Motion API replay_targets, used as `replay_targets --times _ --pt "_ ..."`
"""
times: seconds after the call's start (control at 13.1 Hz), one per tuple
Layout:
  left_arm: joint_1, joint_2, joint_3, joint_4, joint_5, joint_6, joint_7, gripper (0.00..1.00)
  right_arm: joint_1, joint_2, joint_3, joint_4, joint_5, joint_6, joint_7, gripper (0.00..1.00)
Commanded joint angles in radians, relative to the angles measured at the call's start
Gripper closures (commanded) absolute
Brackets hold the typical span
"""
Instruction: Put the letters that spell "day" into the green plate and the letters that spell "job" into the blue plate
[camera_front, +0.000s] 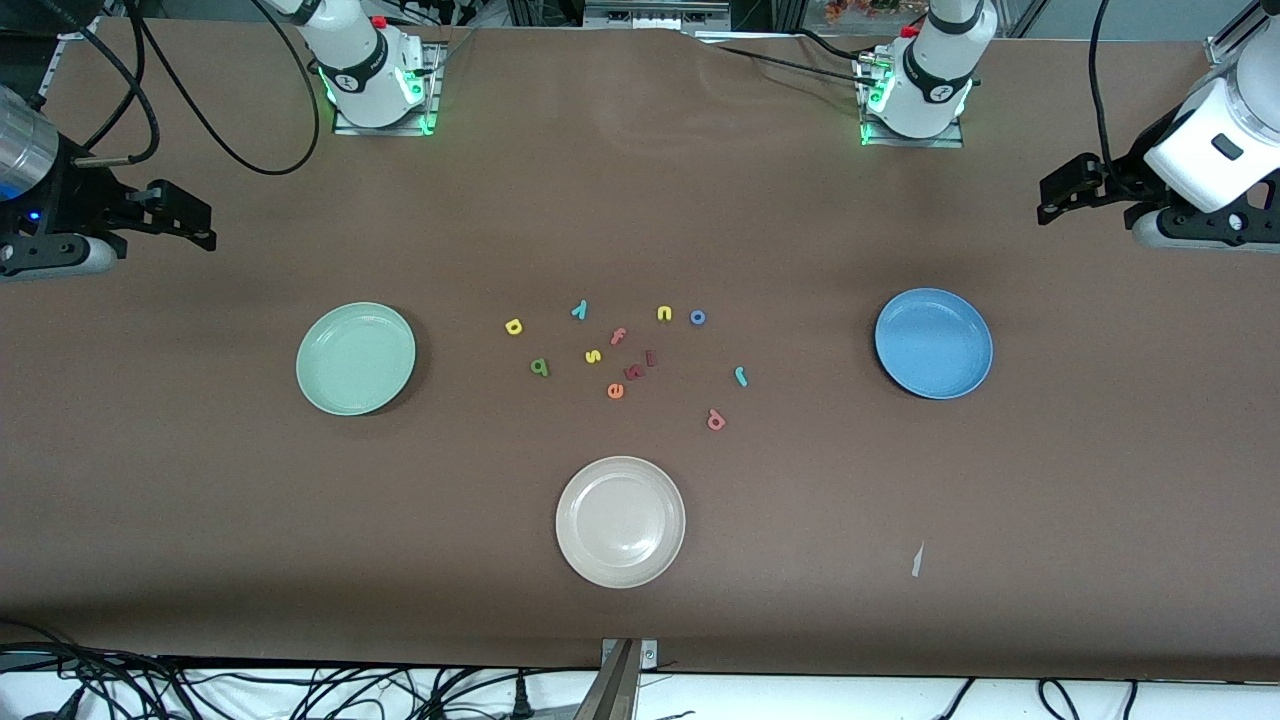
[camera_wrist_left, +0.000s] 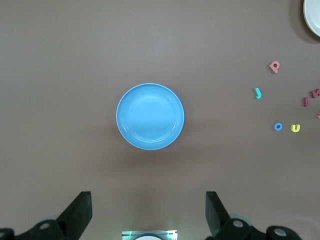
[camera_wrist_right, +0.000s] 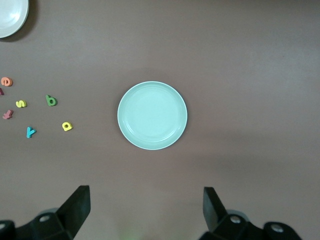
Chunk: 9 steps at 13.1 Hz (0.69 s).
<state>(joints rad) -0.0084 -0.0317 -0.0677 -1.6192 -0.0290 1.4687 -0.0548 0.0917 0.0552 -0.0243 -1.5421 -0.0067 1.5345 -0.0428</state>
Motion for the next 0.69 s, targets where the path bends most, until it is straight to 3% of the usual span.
replay_targets --times 0.0,0.61 --pt "0.002 0.007 -0.004 0.024 0.021 -0.025 0.020 0.00 -0.007 -0.003 0.003 0.011 0.014 -0.010 0.006 0.00" --pt "-0.085 0.143 -0.014 0.036 0.009 -0.013 0.020 0.00 -0.006 -0.009 0.007 0.013 0.014 -0.010 0.006 0.00"
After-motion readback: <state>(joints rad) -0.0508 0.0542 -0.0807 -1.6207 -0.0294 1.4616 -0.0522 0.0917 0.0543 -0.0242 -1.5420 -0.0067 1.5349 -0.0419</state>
